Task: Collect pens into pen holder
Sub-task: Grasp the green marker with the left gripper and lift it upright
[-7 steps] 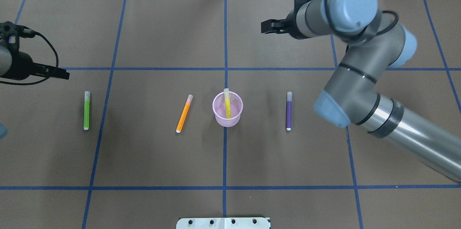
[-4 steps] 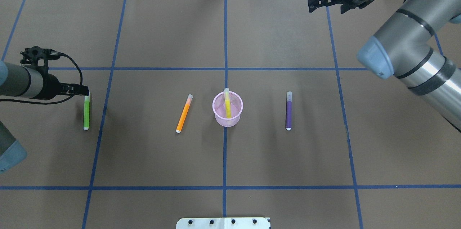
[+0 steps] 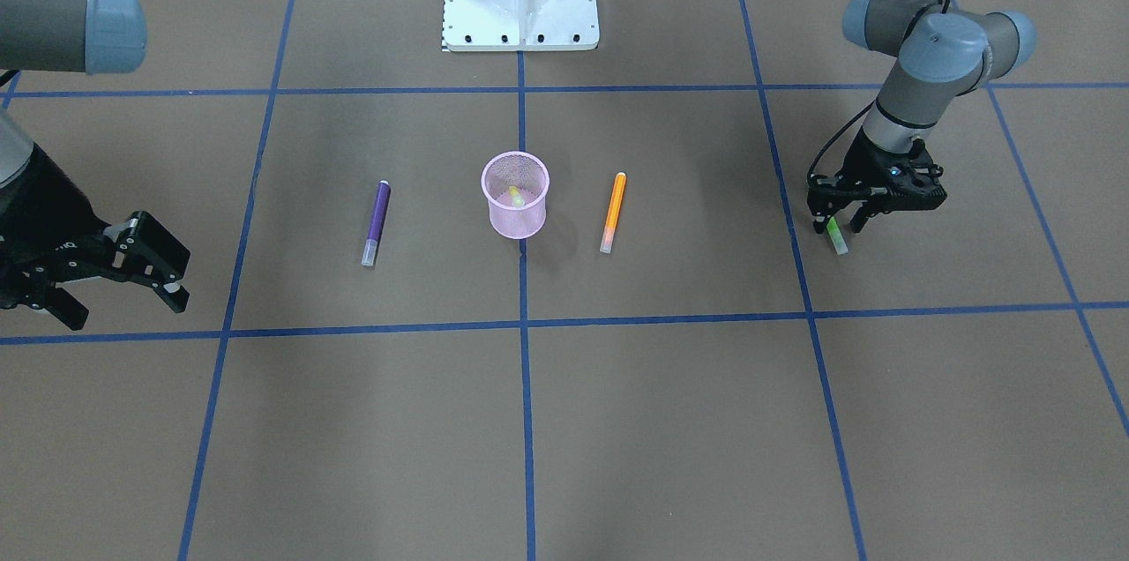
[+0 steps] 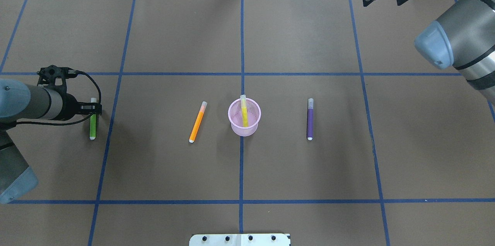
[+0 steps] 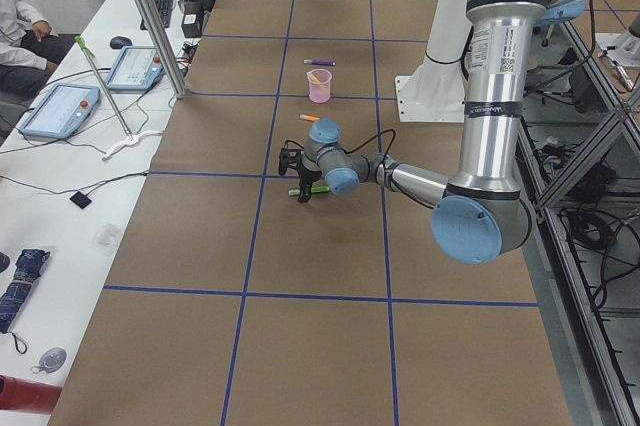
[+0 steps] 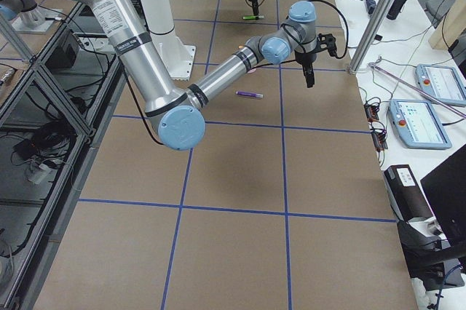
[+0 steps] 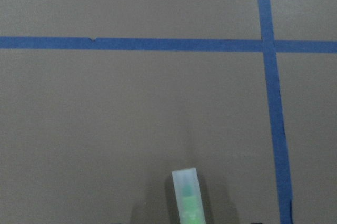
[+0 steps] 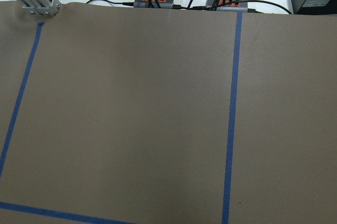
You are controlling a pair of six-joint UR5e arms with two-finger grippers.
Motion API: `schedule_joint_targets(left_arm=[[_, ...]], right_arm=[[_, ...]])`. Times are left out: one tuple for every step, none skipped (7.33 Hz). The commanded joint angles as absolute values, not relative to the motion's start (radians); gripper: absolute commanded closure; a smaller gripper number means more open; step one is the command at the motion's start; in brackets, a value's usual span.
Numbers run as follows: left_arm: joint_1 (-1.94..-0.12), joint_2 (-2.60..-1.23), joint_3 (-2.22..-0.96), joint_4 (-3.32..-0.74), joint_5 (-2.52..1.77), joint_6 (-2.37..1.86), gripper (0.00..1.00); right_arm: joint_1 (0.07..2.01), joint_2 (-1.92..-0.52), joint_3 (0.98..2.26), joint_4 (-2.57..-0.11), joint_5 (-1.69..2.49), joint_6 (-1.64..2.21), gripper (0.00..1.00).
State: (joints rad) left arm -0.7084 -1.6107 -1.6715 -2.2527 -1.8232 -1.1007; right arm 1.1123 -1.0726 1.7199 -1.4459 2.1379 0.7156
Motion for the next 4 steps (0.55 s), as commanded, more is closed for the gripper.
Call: schedule_joint_targets(left_arm=[[-0.706,-1.609,-1.674,-2.250,-1.822,-1.097,1.00],[-0.707,-1.609,-1.683,-2.250,-1.824,-1.079,1.00],[-0.709,-1.609,-1.695,-2.247,-1.825,-1.042,1.00],[-0.709,-1.612,-1.692,-2.235,-1.825,-1.036,1.00]], right_arm=[[1.114,-1.074,1.723,-1.443,2.138,0.713,0.00],[1.114,-1.075,1.723,-1.442,2.137,0.713,0.00],[1.114,-1.075,1.723,-1.440,2.135,0.713,0.00],[1.114,-1.077,1.723,-1.439,2.134,0.713,0.00]])
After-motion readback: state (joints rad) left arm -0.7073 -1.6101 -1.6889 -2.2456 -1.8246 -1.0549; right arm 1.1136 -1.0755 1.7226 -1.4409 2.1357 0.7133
